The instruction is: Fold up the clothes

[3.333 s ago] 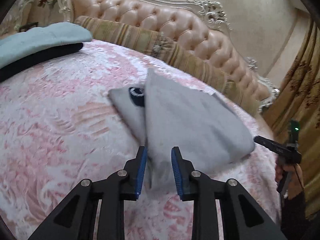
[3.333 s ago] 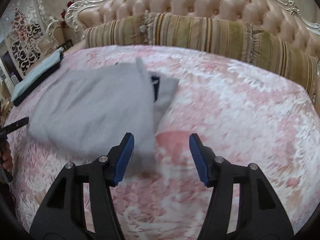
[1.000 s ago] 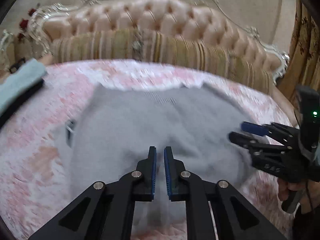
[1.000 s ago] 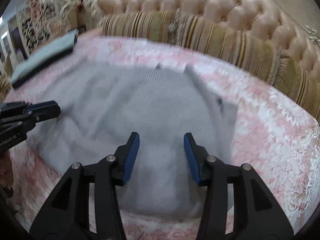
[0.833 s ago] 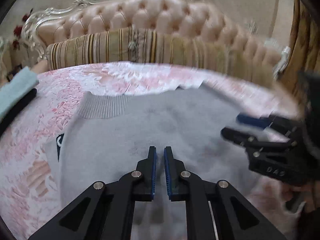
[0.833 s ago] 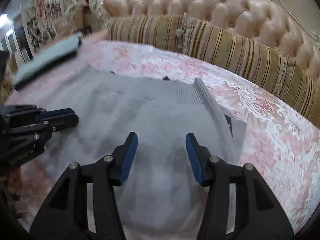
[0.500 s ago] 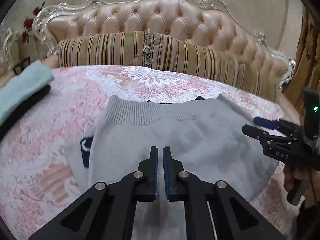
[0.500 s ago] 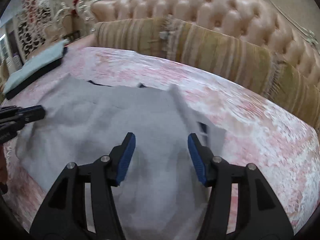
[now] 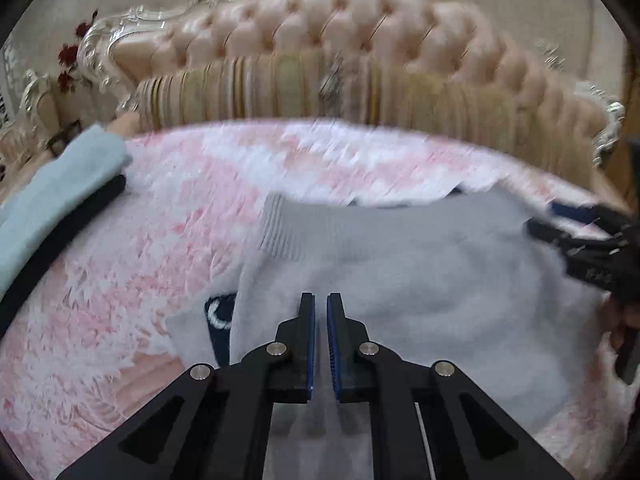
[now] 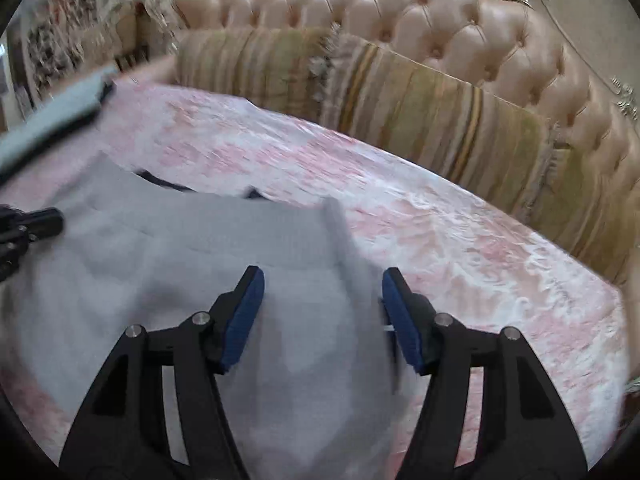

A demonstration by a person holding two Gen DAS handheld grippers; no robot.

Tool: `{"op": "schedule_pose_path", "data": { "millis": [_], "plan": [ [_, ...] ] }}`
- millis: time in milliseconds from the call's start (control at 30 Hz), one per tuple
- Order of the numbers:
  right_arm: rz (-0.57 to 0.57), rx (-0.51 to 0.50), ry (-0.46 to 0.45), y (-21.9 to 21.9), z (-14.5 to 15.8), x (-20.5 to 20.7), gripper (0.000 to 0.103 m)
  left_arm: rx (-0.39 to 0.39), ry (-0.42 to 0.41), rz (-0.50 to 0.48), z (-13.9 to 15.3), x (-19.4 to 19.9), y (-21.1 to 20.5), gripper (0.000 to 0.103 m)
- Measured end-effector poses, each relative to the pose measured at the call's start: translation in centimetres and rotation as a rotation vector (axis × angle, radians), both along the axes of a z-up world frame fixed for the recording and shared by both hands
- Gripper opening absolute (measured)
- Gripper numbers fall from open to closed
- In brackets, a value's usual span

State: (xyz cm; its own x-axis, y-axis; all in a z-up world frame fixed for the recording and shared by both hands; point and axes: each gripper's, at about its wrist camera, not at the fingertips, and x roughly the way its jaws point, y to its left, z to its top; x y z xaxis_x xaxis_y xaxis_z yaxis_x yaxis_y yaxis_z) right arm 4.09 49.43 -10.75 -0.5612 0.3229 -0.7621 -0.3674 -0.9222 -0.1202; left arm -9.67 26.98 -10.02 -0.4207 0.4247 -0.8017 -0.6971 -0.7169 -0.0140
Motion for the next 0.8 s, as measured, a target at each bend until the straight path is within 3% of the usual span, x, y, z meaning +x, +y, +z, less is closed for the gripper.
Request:
{"op": "schedule_pose_path", "data": {
  "millis": [100,200,267,400,533,600,800],
  "plan": [
    [-0.079,0.002,-0.011,2.7,-0.4,0.9,0.064,-0.006,0.05,0.028,0.3,-0.2,-0.8,0.008],
    [-0.123,-0.067,0.032,4.8,0.6,1.9,0.068,-0.019,0.113,0.075,1.2,-0.1,-1.0,0.009],
    [-0.107,-0.047,0.061,4.0,1.7,1.9,0.068,-0.004,0.133,0.052,1.6,0.2,-0.4,0.009],
    [0.033,-0.039,0.086,0.0,2.2,0.3,0.069,-0.036,0.173,0.042,1.6,0.5,1.0,0.009],
    [0.013,0.049,0.008,-0.1,0.5,-1.7,0.069,-0.073,0.171,0.055,0.8,-0.1,1.2,0.009],
    [-0.013,0.033,-0.036,1.2,-0.8,-1.9,0.069,-0.081,0.176,0.062,0.6,-0.3,0.8,0.009],
    [-0.065,0.016,-0.01,3.5,-0.4,-0.8,0.07,-0.114,0.223,0.06,0.2,-0.2,1.0,0.009]
  ]
}}
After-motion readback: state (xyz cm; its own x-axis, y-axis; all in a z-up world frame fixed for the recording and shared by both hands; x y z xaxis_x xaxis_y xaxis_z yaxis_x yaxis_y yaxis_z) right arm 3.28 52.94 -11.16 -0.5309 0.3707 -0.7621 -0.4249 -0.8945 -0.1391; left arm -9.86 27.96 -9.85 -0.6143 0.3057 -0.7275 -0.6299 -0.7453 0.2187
